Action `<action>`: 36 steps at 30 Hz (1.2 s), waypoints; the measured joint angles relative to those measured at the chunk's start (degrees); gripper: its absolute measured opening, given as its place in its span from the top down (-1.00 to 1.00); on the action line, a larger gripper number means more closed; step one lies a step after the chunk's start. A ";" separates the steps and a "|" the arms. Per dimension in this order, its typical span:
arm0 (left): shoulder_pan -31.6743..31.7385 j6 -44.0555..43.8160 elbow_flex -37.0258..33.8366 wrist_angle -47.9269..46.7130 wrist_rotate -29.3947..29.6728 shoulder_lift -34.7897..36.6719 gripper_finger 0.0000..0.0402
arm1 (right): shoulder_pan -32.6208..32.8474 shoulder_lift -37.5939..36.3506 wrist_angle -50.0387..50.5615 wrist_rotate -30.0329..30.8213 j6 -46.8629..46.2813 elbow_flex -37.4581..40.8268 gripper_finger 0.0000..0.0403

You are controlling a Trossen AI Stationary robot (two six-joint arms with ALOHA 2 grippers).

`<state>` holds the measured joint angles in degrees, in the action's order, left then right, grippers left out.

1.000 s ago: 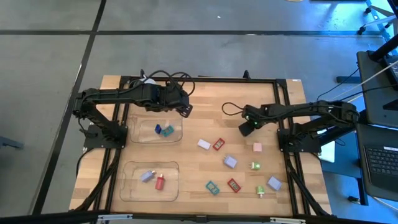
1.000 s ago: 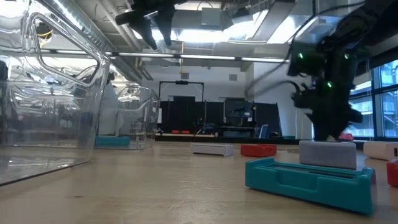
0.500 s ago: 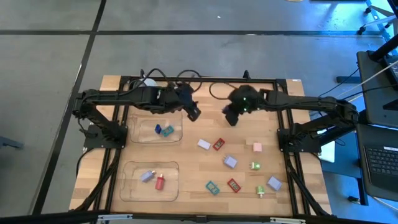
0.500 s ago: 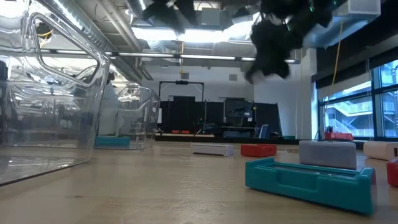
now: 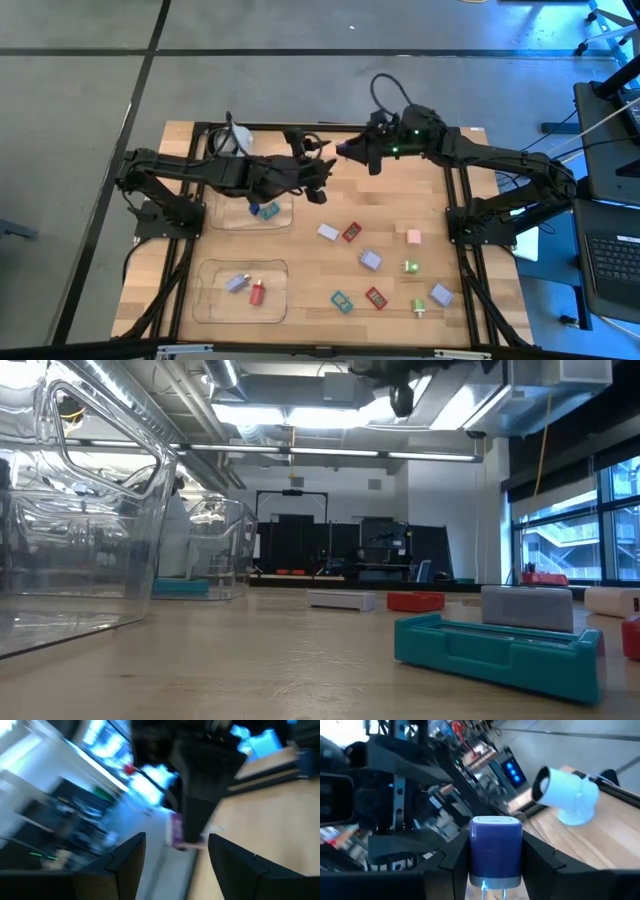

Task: Pick & Place Office items
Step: Put the purple charger adapter into the bottom transparent bin

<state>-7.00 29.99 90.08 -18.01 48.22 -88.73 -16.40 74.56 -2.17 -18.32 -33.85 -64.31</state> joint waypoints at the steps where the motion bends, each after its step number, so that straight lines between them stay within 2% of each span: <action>1: -0.42 2.94 0.00 1.87 1.42 0.00 -0.06 | 0.00 0.00 -0.68 -0.10 -0.41 0.02 0.28; 5: -1.38 9.58 0.00 5.41 3.04 0.00 -0.11 | 0.00 0.00 -1.91 1.80 -1.77 0.02 0.27; 14: 0.68 6.76 0.00 6.07 -2.31 0.00 -0.34 | 0.33 0.00 -6.26 2.83 -4.52 0.02 0.28; 18: 1.50 5.50 0.00 6.26 -2.72 0.00 -0.40 | 0.75 0.00 -7.41 1.96 -4.37 0.02 0.28; 30: 1.96 3.77 -0.02 6.03 -3.69 0.00 -0.34 | 1.14 0.00 -9.46 -0.83 -3.91 0.02 0.28; 36: 2.23 4.04 -0.02 5.93 -8.31 0.00 -0.27 | 1.36 0.00 -10.91 -4.77 -4.06 0.02 0.28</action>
<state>-4.77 34.03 90.06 -12.08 39.91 -88.73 -15.04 74.56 -13.08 -23.09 -37.91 -64.29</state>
